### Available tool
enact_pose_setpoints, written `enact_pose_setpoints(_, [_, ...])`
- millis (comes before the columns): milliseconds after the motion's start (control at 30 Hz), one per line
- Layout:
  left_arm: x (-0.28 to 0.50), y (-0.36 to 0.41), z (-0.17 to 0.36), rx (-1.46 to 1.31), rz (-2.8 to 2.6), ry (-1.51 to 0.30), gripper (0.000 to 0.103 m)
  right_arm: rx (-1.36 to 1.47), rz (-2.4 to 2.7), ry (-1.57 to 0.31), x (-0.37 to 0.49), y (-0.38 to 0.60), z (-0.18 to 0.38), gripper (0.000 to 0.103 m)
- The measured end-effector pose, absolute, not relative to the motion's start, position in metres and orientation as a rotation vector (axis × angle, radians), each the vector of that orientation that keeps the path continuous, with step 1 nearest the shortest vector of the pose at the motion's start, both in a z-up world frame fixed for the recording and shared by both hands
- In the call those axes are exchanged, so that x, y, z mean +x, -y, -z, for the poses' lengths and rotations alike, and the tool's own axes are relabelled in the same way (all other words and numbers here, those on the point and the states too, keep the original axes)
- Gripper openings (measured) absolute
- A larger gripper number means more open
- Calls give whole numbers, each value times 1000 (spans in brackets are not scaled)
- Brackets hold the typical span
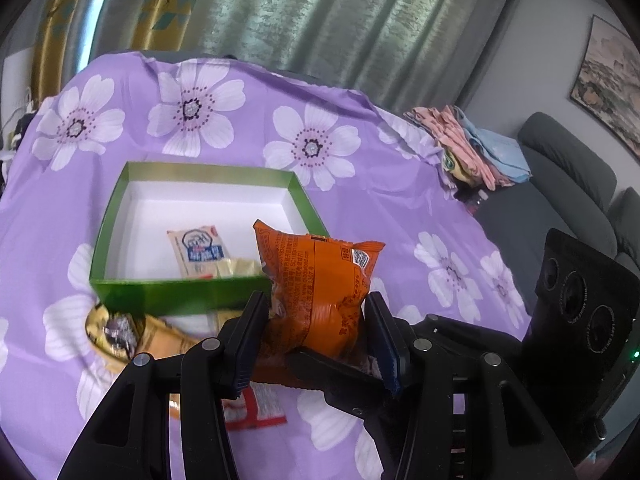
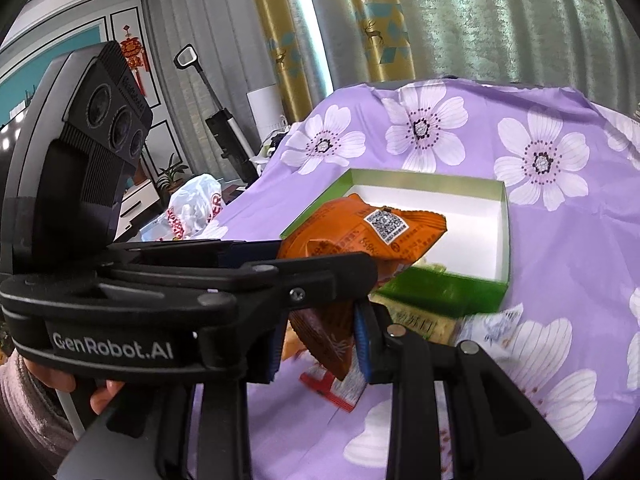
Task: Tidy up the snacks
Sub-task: 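Carry the orange bag into the green box and open the right gripper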
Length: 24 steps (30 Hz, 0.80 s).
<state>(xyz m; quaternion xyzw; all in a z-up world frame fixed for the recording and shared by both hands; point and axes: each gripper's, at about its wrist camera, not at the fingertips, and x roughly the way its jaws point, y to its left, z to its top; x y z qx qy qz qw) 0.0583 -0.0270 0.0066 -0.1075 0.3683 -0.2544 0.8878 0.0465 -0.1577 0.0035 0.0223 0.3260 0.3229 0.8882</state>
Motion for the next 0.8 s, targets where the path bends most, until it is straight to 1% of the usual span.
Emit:
enact_pose_setpoints(400, [123,27,10,-257,511,-803,50,44,-641,-679,101,154,8,30])
enact_pose_setpoints(800, [175,20,40,-345,463,-888,50,43,-615,-750,154,144,33,30])
